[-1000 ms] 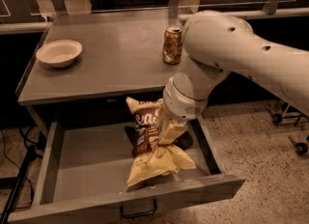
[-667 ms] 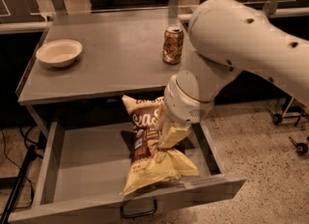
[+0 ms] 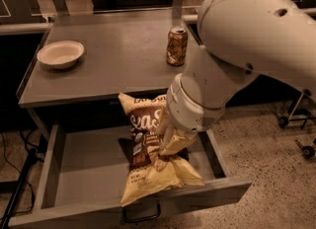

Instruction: Pick brown chip bag from top drawer and place on counter

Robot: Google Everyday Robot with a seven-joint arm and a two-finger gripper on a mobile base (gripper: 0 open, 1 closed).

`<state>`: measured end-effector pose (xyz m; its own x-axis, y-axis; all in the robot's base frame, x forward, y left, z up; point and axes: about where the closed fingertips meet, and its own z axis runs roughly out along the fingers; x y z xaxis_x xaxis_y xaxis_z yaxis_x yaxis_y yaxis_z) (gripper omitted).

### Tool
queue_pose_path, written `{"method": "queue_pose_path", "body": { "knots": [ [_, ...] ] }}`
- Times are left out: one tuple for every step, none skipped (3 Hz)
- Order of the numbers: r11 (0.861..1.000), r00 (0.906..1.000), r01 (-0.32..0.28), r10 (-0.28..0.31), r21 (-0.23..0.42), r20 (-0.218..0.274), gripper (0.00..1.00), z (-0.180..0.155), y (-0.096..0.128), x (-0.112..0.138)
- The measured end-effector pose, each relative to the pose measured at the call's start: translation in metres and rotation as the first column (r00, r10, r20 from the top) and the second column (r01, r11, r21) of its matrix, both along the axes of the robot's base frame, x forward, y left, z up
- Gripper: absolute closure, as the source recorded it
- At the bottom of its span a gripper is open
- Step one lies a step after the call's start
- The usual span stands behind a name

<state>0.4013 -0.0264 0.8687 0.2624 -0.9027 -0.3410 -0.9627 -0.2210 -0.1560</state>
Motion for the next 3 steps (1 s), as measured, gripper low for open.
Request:
{"method": "queue_pose_path", "body": {
  "knots": [
    [1.000, 0.9998, 0.020, -0.020, 0.004, 0.001, 1.00, 0.003, -0.012, 0.041],
    [0.999, 0.9978, 0.040, -0.041, 0.018, 0.051, 1.00, 0.028, -0.020, 0.094],
    [0.998, 0.9951, 0.051, -0.053, 0.031, 0.084, 1.00, 0.047, -0.023, 0.133]
  ]
}}
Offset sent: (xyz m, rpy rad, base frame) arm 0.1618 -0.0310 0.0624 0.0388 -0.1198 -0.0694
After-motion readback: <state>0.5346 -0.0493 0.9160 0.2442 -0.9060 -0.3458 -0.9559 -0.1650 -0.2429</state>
